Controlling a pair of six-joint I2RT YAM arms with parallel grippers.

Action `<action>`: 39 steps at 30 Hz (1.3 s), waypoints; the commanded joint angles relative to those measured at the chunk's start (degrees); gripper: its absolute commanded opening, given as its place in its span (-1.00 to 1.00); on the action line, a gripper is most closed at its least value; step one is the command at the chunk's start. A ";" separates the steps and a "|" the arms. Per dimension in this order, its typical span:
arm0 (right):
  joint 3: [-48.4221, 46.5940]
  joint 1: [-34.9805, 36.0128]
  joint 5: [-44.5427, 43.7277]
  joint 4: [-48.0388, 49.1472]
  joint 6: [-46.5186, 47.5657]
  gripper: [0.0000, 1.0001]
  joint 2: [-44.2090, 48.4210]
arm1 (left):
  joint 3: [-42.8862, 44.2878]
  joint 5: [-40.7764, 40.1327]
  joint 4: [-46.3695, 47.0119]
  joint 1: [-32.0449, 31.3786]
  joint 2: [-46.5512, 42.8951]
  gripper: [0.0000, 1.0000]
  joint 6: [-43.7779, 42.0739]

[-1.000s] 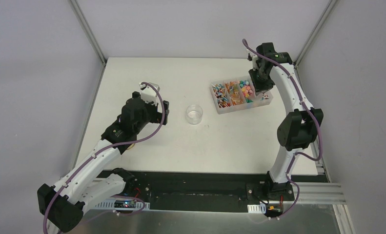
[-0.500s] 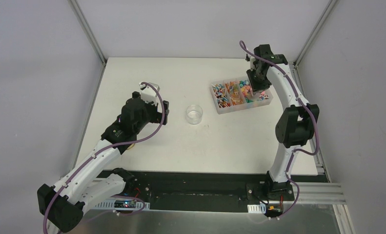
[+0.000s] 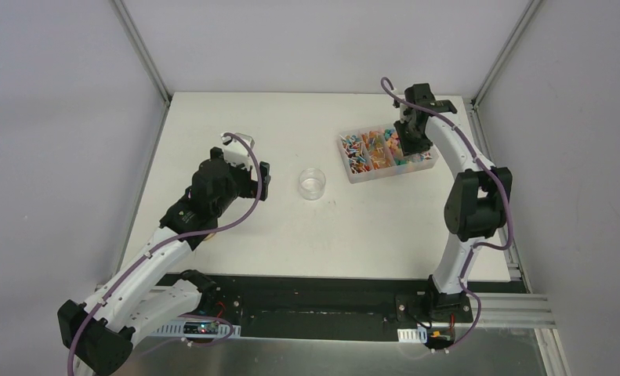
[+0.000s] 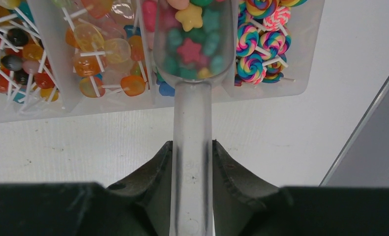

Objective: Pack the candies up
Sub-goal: Scoop the fake candies from the storage box.

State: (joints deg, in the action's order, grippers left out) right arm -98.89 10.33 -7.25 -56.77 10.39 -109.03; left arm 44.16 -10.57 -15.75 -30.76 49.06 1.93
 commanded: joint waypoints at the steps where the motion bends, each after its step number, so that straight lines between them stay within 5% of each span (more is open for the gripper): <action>1: 4.62 0.42 1.18 4.07 -0.79 -1.00 3.15 | -0.30 -1.36 2.52 -0.17 -1.16 0.92 -0.97; 21: 22.29 -1.48 3.02 19.84 -2.56 -1.00 12.90 | -0.54 -1.31 2.48 -0.17 -2.10 0.92 -0.88; 39: 41.70 -6.02 15.33 39.06 -5.65 -1.00 23.98 | -0.74 -1.23 2.49 -0.17 -2.80 0.92 -0.70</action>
State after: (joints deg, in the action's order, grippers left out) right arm -59.64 4.36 4.58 -20.23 5.43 -89.34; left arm 44.10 -11.70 -15.33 -30.76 47.48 1.91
